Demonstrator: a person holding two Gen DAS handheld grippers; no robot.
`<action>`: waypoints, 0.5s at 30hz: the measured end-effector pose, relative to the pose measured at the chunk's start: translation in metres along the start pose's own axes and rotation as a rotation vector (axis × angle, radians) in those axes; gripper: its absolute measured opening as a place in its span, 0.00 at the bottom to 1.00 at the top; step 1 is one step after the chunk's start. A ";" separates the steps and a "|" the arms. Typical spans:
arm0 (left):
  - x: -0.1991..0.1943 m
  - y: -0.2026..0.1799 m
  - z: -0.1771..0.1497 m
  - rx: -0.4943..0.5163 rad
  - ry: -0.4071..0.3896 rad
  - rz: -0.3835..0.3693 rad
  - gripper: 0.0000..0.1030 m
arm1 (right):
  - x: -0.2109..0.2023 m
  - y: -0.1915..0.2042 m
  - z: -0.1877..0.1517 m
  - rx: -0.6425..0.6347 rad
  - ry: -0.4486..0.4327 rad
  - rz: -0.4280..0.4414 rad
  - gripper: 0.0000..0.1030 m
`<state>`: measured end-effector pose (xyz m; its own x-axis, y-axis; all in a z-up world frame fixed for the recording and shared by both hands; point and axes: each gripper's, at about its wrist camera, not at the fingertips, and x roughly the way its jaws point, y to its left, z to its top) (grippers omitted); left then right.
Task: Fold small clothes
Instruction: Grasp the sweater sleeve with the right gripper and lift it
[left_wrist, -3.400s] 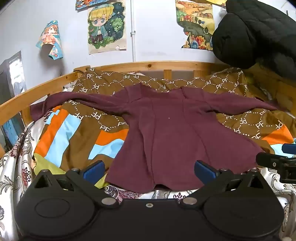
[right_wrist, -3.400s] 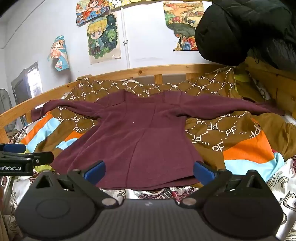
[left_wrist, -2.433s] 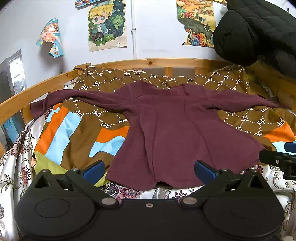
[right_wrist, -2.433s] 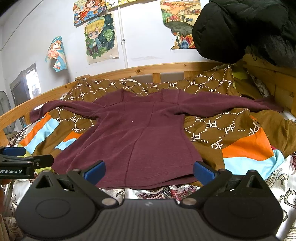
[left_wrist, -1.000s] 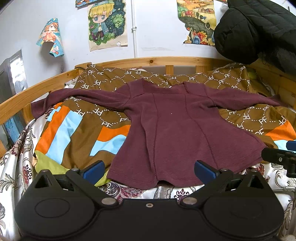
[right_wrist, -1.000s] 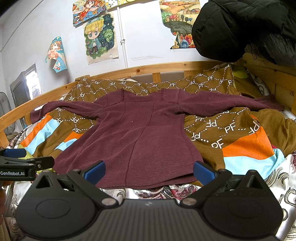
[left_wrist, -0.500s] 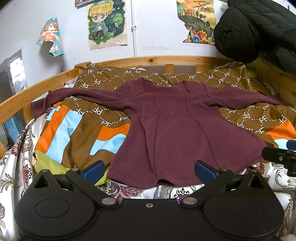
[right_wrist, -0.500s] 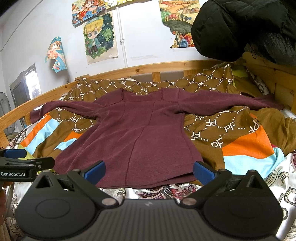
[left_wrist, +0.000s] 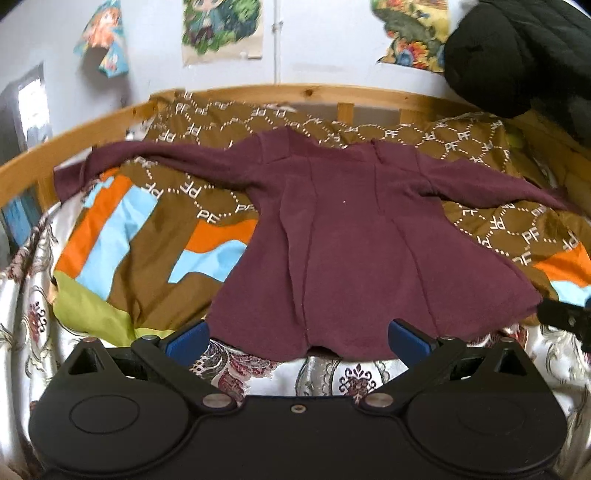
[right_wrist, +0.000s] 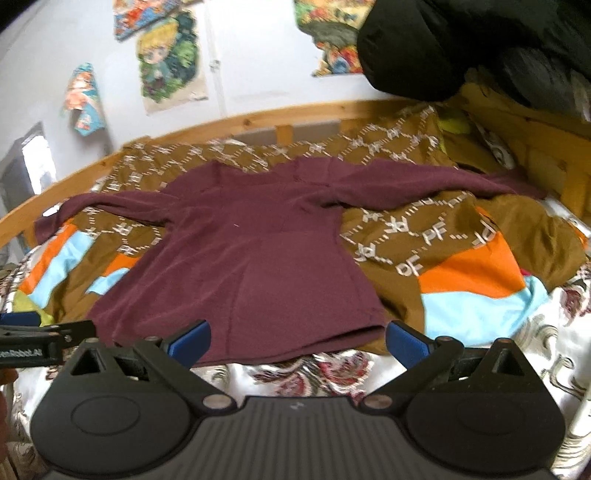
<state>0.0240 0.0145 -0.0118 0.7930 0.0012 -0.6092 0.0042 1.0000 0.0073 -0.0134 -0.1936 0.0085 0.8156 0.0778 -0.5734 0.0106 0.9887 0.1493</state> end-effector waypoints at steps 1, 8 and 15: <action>0.003 0.000 0.004 -0.003 0.006 0.007 0.99 | 0.001 -0.002 0.002 0.006 0.003 -0.008 1.00; 0.027 -0.008 0.043 0.006 -0.001 0.021 0.99 | 0.012 -0.013 0.019 0.024 0.001 -0.034 1.00; 0.075 -0.022 0.079 -0.029 -0.018 0.018 0.99 | 0.025 -0.022 0.044 -0.023 -0.031 -0.054 1.00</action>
<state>0.1313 -0.0078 0.0053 0.8034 0.0195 -0.5951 -0.0280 0.9996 -0.0050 0.0320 -0.2186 0.0261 0.8315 0.0208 -0.5551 0.0418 0.9941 0.0999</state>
